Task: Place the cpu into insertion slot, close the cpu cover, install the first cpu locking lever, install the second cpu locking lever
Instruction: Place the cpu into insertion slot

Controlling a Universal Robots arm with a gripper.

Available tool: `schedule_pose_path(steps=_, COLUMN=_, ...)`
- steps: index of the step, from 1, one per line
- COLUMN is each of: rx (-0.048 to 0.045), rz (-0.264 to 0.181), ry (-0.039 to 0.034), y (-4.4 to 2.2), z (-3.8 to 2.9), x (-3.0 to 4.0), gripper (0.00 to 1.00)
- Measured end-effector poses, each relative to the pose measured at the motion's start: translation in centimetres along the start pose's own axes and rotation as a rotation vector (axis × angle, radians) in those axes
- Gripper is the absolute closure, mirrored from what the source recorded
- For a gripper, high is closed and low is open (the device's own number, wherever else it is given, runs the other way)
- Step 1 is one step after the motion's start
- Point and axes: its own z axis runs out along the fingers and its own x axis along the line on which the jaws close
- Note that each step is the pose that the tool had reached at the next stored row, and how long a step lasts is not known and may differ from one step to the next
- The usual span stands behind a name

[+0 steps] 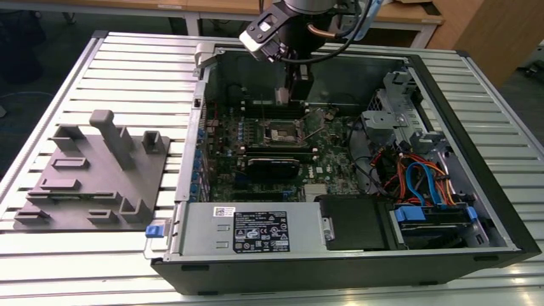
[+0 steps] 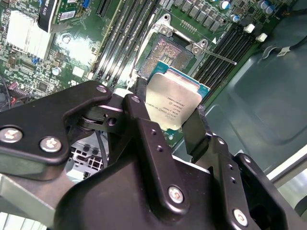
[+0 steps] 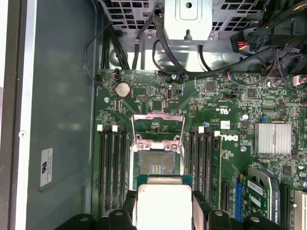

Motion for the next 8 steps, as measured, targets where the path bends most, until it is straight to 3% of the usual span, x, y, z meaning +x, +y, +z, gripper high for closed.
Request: schedule_pose_path(steps=8, rx=0.0000, rz=0.000, ry=0.0001, y=0.00, z=0.33, x=-0.01, gripper=0.46)
